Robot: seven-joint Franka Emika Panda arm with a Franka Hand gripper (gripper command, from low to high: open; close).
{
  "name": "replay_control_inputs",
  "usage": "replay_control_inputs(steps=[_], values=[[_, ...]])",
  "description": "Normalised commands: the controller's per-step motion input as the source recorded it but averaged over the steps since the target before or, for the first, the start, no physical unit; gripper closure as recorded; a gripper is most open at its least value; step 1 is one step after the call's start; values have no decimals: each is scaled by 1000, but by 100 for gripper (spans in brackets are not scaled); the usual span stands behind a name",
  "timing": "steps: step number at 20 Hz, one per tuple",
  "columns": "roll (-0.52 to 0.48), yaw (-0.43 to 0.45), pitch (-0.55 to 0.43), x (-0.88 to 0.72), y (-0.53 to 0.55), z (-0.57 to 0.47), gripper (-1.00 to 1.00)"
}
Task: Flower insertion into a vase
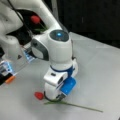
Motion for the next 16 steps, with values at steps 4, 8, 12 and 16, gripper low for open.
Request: replay_control_inputs(steps=[4,8,12,16], values=[[169,-147,-27,188,-123,-96,-100],[123,-122,-24,217,-116,-62,-100],[59,-62,12,221,-126,-30,-100],[12,-13,29,236,-124,-18,-100]])
